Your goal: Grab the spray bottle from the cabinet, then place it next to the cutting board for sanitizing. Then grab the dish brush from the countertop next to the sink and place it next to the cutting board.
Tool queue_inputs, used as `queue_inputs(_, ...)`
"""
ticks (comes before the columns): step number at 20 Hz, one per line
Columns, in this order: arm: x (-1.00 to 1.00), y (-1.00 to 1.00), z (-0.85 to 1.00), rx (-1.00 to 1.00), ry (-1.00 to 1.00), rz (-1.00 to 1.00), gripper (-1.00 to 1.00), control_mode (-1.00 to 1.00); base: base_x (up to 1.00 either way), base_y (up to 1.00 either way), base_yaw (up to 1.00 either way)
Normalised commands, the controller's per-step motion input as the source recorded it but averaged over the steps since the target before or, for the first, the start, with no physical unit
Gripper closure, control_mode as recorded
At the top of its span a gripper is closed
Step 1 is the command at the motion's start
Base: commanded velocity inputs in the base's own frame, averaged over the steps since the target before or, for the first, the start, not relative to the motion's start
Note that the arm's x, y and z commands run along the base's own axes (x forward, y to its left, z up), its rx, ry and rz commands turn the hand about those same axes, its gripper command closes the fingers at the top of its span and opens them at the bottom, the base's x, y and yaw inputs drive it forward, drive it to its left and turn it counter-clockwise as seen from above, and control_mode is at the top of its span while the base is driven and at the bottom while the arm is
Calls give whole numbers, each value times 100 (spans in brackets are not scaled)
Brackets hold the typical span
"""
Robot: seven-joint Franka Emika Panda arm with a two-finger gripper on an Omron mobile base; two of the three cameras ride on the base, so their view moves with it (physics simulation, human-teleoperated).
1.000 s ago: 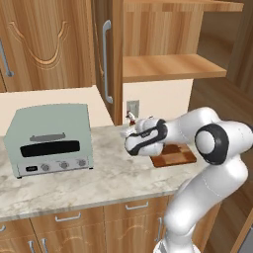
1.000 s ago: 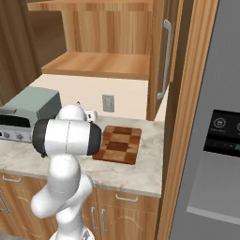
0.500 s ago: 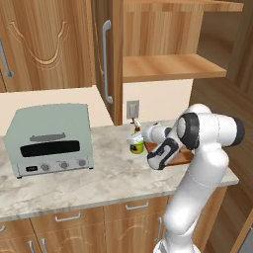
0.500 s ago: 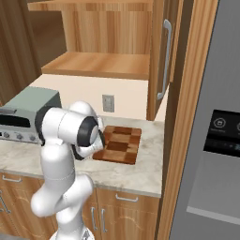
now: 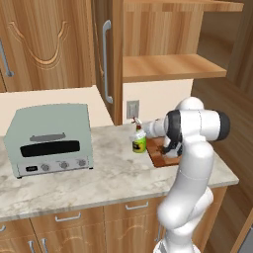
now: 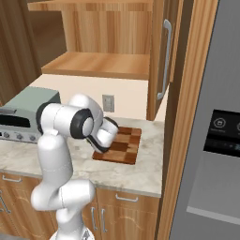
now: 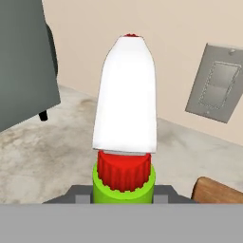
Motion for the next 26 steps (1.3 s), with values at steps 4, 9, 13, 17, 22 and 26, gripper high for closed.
queue_inputs(4,0,18,-4,0,-1,0,100,-100,0,0,0)
queue_inputs(9,0,19,-18,0,-3,0,100,-100,0,0,0)
queue_inputs(13,0,12,-40,0,-6,0,100,-100,0,0,0)
queue_inputs(17,0,2,-74,0,-1,0,100,-100,0,0,0)
queue_inputs(22,0,0,-53,0,0,0,100,-100,0,0,0)
queue_inputs(26,-13,0,-44,0,0,0,-100,-100,0,0,0)
